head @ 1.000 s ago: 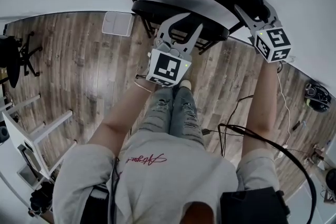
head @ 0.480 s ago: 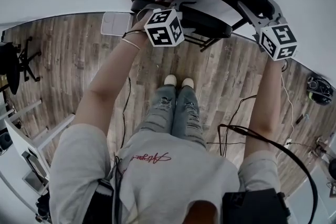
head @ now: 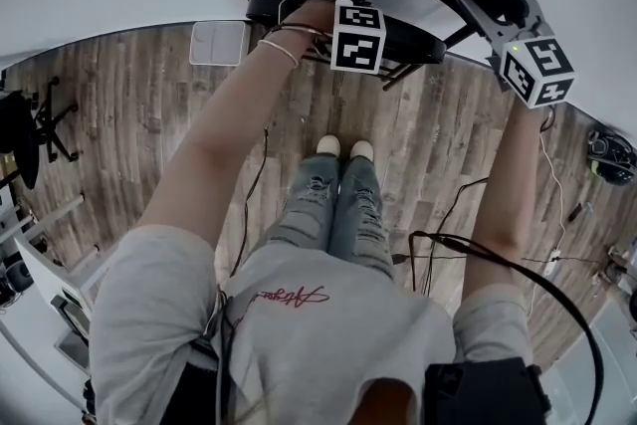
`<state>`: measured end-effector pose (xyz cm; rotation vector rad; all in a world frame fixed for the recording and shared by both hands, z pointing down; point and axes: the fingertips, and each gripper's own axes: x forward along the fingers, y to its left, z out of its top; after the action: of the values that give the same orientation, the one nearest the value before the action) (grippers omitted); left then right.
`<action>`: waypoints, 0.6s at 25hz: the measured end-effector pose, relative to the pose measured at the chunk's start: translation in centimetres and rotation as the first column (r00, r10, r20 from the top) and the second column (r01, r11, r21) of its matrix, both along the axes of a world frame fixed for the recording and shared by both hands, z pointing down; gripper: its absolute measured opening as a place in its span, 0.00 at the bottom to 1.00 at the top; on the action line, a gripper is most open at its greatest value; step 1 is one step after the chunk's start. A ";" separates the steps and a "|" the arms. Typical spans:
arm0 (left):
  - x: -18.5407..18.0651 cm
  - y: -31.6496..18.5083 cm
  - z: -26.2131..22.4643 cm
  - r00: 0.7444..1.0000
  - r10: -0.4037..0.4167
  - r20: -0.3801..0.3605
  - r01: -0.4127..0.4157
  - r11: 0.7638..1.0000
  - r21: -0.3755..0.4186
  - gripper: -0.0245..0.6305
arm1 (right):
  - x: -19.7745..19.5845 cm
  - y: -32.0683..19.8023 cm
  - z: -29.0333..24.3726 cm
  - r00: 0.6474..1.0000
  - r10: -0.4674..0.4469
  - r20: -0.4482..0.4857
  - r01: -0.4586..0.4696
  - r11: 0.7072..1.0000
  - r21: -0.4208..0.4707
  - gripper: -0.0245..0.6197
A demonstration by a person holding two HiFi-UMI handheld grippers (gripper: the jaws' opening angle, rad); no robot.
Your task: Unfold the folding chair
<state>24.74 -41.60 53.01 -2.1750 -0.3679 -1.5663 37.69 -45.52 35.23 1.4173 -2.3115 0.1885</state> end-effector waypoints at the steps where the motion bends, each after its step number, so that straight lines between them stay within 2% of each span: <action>1: -0.1 0.4 0.0 1.000 0.002 -0.002 -0.002 1.000 0.006 0.33 | 0.0 0.0 0.1 1.000 0.001 0.002 -0.001 1.000 -0.004 0.45; 5: -1.1 3.1 0.0 0.999 0.011 -0.036 -0.009 0.998 0.068 0.33 | 0.2 0.6 0.3 1.000 -0.009 0.013 0.009 1.000 -0.004 0.45; 9: -2.0 7.1 1.0 0.995 0.017 -0.094 0.000 0.983 0.181 0.33 | 1.0 1.6 1.3 0.999 -0.015 0.035 0.015 1.000 -0.003 0.45; 12: -4.0 9.5 1.7 0.990 0.021 -0.138 0.018 0.961 0.275 0.33 | 0.3 1.7 2.0 0.999 -0.020 0.051 0.020 1.000 0.008 0.45; 15: -5.3 12.2 2.9 0.980 0.039 -0.195 0.039 0.924 0.380 0.33 | 0.5 1.5 3.1 0.998 -0.021 0.066 0.021 1.000 0.000 0.45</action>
<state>19.48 -29.43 55.87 -1.9948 0.0061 -1.2758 38.23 -44.01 38.31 1.4055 -2.3783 0.2322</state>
